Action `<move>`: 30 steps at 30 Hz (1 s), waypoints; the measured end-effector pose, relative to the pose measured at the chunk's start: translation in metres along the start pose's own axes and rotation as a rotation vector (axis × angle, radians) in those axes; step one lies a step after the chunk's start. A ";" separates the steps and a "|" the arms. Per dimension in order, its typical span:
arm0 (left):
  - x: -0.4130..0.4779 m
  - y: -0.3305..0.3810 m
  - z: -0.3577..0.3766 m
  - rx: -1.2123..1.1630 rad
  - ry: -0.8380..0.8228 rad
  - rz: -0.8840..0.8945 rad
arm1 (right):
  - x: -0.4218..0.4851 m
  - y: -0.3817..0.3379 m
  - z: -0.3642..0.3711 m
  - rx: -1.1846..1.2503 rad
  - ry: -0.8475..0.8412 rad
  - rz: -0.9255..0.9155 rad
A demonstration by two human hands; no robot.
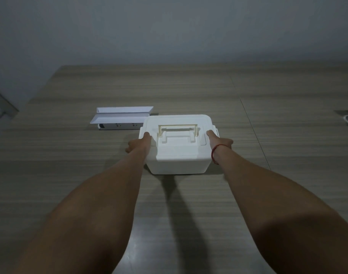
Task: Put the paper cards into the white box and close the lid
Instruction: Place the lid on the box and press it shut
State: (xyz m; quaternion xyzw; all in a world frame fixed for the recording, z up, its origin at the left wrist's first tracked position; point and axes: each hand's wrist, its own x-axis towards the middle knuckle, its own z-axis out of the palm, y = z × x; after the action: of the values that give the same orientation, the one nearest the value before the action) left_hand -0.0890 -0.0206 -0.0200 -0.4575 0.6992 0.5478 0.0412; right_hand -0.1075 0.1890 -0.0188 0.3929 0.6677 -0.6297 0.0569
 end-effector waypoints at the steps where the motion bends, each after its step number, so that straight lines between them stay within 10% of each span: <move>1: -0.001 -0.001 0.001 -0.029 -0.030 0.001 | 0.001 0.000 0.002 -0.001 0.008 0.001; 10: 0.006 -0.008 0.001 -0.238 0.004 -0.029 | 0.006 0.006 0.005 0.005 0.008 -0.018; 30: 0.009 -0.015 0.014 0.176 0.289 0.512 | 0.010 0.014 0.010 -0.167 0.141 -0.302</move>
State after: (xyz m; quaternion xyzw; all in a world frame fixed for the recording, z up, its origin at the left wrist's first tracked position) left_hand -0.0901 -0.0142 -0.0414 -0.3342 0.8351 0.4071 -0.1588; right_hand -0.1102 0.1831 -0.0374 0.3251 0.7714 -0.5444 -0.0530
